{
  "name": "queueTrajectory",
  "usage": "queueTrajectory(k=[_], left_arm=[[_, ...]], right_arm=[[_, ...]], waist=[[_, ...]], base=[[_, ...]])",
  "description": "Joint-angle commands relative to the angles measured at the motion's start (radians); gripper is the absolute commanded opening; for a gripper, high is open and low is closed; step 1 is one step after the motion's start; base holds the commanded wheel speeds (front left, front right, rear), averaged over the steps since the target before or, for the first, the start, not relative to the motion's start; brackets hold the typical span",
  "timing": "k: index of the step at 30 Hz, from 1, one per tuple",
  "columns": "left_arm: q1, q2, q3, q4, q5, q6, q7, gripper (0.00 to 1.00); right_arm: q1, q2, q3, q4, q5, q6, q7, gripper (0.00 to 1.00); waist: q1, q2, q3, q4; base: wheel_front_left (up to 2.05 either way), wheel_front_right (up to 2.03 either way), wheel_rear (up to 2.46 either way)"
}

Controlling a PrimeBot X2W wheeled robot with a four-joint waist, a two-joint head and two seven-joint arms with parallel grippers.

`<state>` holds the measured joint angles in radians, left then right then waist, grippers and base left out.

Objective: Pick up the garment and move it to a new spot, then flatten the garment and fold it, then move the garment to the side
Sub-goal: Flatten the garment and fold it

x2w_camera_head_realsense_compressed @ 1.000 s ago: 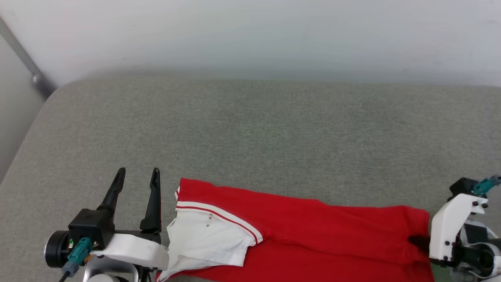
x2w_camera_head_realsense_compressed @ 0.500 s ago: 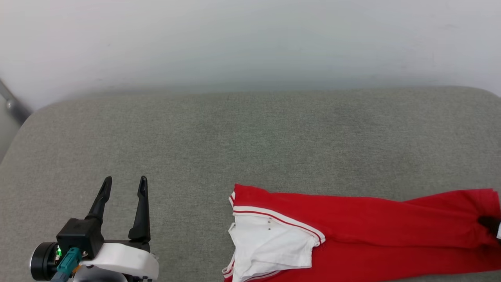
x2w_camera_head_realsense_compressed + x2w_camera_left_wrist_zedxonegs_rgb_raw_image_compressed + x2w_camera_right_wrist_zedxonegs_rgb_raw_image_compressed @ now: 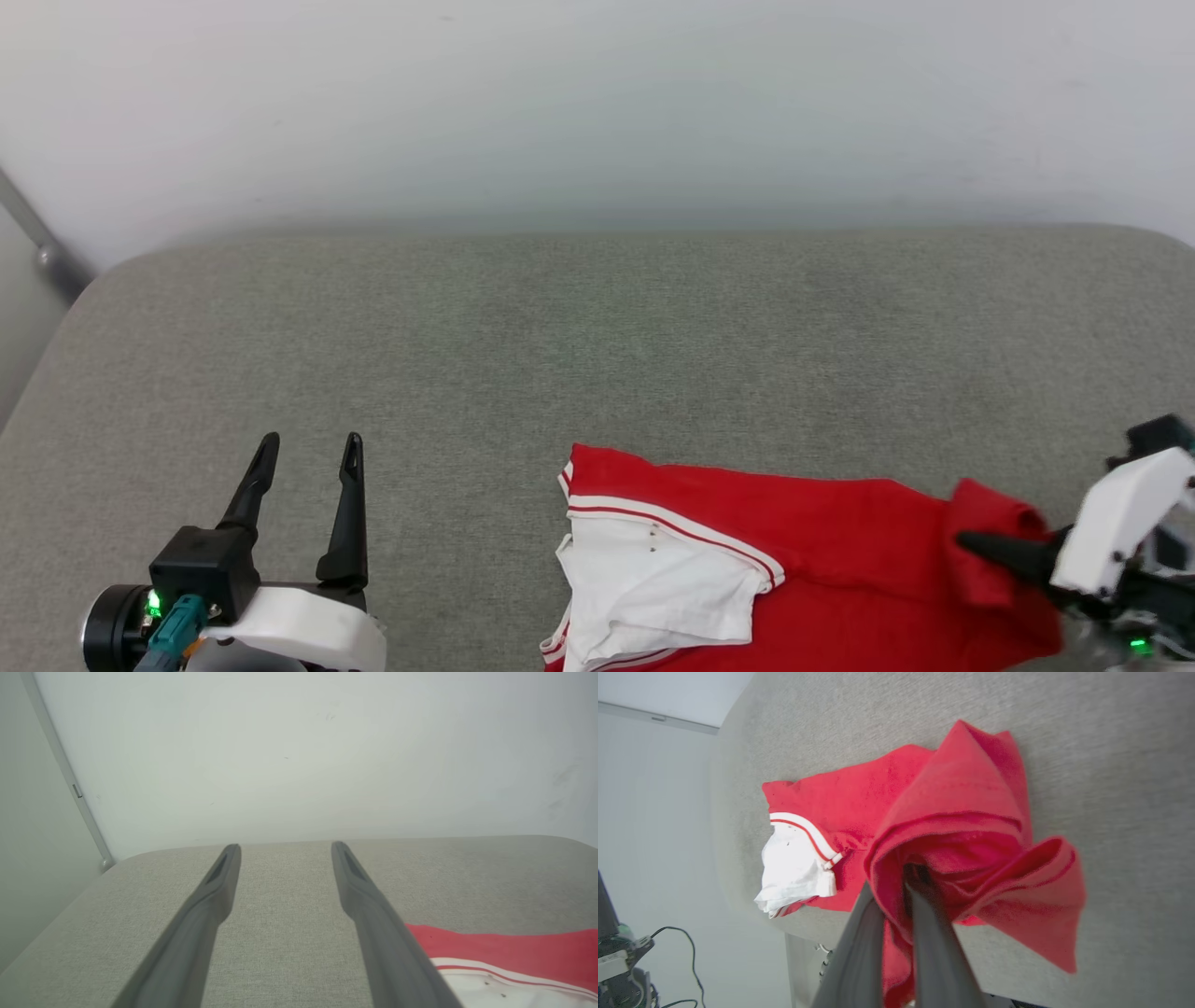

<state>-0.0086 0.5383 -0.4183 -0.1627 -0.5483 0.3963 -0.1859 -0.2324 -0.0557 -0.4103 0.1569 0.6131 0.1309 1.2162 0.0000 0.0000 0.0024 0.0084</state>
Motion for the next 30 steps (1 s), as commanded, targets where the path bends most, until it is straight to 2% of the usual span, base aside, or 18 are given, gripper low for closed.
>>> queueTrajectory(k=[1, 5, 11, 15, 20, 21, 22, 23, 28, 30], left_arm=[[-0.012, -0.002, -0.003, 0.003, 0.002, -0.002, 0.003, 1.0], [-0.023, -0.016, -0.013, 0.012, -0.004, -0.007, 0.003, 1.0], [-0.052, -0.04, -0.035, 0.025, -0.005, -0.021, -0.002, 1.0], [-0.069, -0.05, -0.041, 0.038, -0.006, -0.028, -0.005, 1.0], [-0.084, -0.051, -0.038, 0.049, -0.008, -0.031, -0.012, 1.0], [-0.083, -0.052, -0.037, 0.051, -0.009, -0.031, -0.011, 1.0], [-0.083, -0.053, -0.037, 0.053, -0.008, -0.03, -0.013, 1.0], [-0.081, -0.056, -0.037, 0.056, -0.012, -0.03, -0.013, 1.0], [-0.08, -0.061, -0.032, 0.065, -0.017, -0.027, -0.02, 1.0], [-0.077, -0.059, -0.031, 0.069, -0.018, -0.027, -0.022, 1.0]], right_arm=[[0.014, 0.008, 0.024, 0.03, 0.054, 0.0, -0.026, 0.0], [-0.007, 0.006, 0.15, 0.157, 0.255, 0.0, -0.164, 0.0], [-0.033, 0.007, 0.416, 0.284, 0.467, 0.0, -0.342, 0.0], [-0.066, 0.006, 0.587, 0.311, 0.55, 0.0, -0.441, 0.0], [-0.112, 0.006, 0.75, 0.346, 0.588, 0.0, -0.526, 0.0], [-0.124, 0.006, 0.772, 0.355, 0.585, 0.0, -0.545, 0.22], [-0.136, 0.006, 0.788, 0.362, 0.575, 0.0, -0.568, 0.77], [-0.146, 0.006, 0.802, 0.371, 0.568, 0.0, -0.591, 1.0], [-0.191, 0.005, 0.843, 0.399, 0.508, 0.0, -0.661, 1.0], [-0.21, -0.016, 0.858, 0.388, 0.473, 0.0, -0.669, 1.0]], waist=[[0.0, 0.0, -0.002, 0.009], [0.0, 0.0, -0.007, 0.028], [0.0, 0.0, -0.002, 0.061], [0.0, 0.0, 0.013, 0.078], [0.0, 0.0, 0.028, 0.091], [0.0, 0.0, 0.031, 0.092], [0.0, 0.0, 0.033, 0.093], [0.0, 0.0, 0.034, 0.094], [0.0, 0.0, 0.035, 0.091], [0.0, 0.0, 0.031, 0.089]], base=[[0.0, 0.0, 0.0], [0.0, 0.0, 0.0], [0.0, 0.0, 0.0], [0.0, 0.0, 0.0], [0.0, 0.0, 0.0], [0.0, 0.0, 0.0], [0.0, 0.0, 0.0], [0.0, 0.0, 0.0], [0.0, 0.0, 0.0], [0.0, 0.0, 0.0]])
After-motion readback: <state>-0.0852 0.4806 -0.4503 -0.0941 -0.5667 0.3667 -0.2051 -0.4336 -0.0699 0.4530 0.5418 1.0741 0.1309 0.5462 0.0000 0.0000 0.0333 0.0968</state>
